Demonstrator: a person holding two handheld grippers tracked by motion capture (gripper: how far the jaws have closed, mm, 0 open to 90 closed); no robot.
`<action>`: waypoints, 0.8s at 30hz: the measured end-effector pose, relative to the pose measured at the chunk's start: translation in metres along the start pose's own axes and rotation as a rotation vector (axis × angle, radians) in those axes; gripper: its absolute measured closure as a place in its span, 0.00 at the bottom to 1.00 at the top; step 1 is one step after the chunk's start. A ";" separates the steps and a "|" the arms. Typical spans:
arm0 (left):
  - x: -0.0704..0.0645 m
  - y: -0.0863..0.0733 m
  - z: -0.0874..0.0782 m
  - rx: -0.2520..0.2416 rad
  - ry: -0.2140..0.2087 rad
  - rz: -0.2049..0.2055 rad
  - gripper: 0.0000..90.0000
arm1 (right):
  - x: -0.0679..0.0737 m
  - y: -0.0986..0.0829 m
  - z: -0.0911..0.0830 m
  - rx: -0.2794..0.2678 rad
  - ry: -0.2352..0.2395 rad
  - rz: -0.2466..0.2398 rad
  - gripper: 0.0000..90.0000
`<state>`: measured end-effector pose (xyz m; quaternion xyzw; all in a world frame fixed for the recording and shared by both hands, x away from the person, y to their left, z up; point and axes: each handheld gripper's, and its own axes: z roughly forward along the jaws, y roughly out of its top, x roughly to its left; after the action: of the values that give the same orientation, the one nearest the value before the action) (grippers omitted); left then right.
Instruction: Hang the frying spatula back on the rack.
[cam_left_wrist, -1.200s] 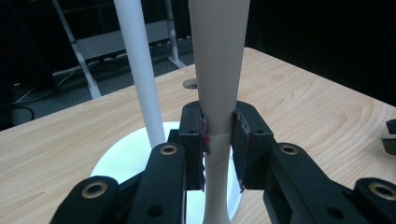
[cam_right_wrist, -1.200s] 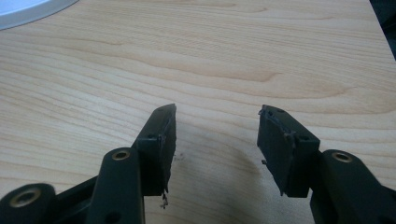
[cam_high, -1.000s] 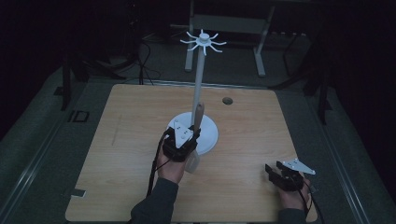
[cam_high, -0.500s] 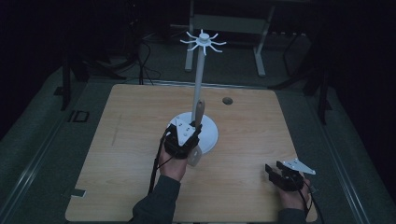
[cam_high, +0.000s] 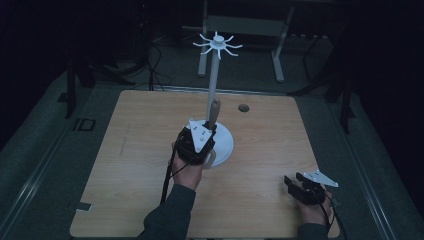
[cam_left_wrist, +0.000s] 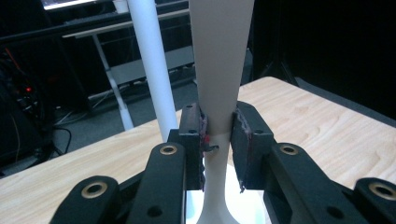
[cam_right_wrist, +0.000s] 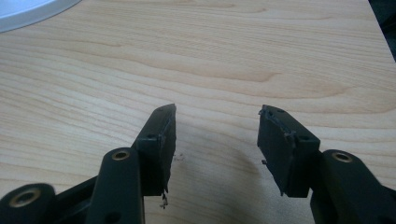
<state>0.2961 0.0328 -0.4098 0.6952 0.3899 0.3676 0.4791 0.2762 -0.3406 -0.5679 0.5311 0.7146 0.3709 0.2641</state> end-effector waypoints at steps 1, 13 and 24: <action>0.000 0.004 0.000 -0.003 0.010 -0.004 0.84 | 0.000 0.000 0.000 0.000 0.000 0.000 0.52; 0.001 0.018 0.002 -0.017 0.031 -0.014 0.84 | 0.000 0.000 0.000 -0.001 -0.001 0.001 0.52; 0.004 0.030 0.003 -0.023 0.052 -0.034 0.84 | 0.000 0.000 -0.001 -0.003 -0.006 0.004 0.51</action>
<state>0.3064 0.0283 -0.3819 0.6731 0.4100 0.3818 0.4827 0.2758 -0.3412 -0.5678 0.5334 0.7121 0.3708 0.2662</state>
